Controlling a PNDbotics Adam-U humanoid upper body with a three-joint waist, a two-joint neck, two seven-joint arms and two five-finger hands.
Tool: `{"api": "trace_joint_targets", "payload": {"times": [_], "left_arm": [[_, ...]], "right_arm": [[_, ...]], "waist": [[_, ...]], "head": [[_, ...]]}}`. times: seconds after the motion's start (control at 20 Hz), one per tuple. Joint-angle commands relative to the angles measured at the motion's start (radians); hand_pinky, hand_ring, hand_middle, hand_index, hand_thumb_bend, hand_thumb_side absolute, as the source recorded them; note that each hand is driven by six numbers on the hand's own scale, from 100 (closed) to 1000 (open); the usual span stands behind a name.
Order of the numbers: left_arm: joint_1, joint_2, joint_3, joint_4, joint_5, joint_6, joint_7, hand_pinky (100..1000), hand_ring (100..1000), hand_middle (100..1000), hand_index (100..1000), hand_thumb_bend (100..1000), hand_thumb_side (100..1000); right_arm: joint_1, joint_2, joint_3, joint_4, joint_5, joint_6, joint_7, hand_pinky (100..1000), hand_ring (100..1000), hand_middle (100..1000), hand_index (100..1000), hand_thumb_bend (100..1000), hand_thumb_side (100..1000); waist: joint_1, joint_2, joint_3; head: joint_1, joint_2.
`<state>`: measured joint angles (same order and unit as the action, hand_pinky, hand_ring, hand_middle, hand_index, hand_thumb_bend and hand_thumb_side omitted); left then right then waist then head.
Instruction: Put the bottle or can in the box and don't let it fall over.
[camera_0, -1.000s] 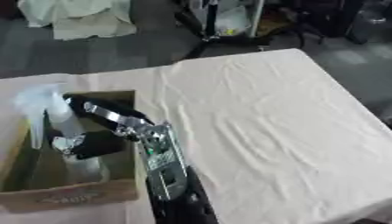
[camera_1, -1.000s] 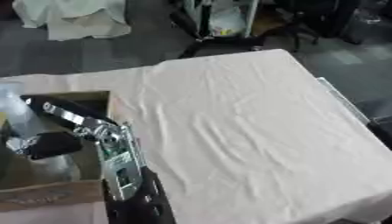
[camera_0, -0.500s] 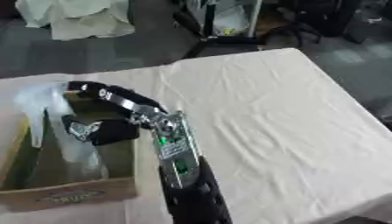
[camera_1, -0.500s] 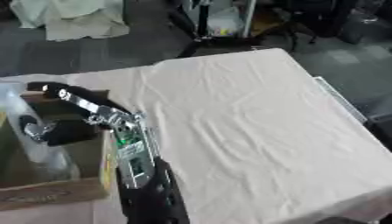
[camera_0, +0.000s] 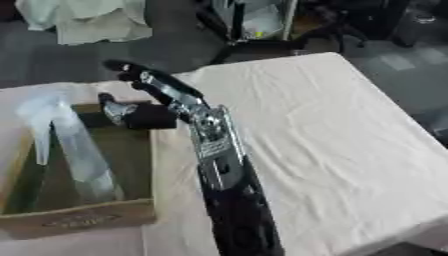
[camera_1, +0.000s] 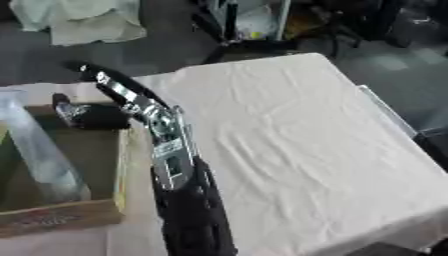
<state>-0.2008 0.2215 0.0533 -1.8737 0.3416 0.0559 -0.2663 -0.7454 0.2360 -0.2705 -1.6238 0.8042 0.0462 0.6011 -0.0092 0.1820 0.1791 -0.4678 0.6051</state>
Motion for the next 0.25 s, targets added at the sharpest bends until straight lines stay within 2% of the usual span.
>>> {"api": "trace_joint_targets", "payload": {"times": [0.05, 0.15, 0.25], "left_arm": [[-0.004, 0.023, 0.008, -0.01, -0.003, -0.005, 0.001, 1000, 1000, 1000, 774, 131, 841], [0.008, 0.029, 0.014, -0.008, -0.005, -0.006, 0.005, 1000, 1000, 1000, 774, 130, 839], [0.015, 0.033, 0.015, -0.007, -0.006, -0.008, 0.006, 1000, 1000, 1000, 774, 128, 839]], "right_arm": [[-0.025, -0.017, 0.004, 0.0, -0.013, 0.025, -0.053, 1000, 1000, 1000, 1000, 100, 470], [-0.043, -0.045, -0.009, -0.024, -0.023, 0.037, -0.076, 984, 1000, 1000, 1000, 100, 470], [-0.071, -0.09, -0.052, -0.048, -0.05, 0.064, -0.106, 986, 1000, 1000, 1000, 100, 470]], "waist": [[0.003, -0.023, 0.001], [0.001, -0.035, -0.016], [-0.001, -0.042, -0.021]], "head": [[0.003, 0.003], [0.028, 0.013], [0.049, 0.019]]}}
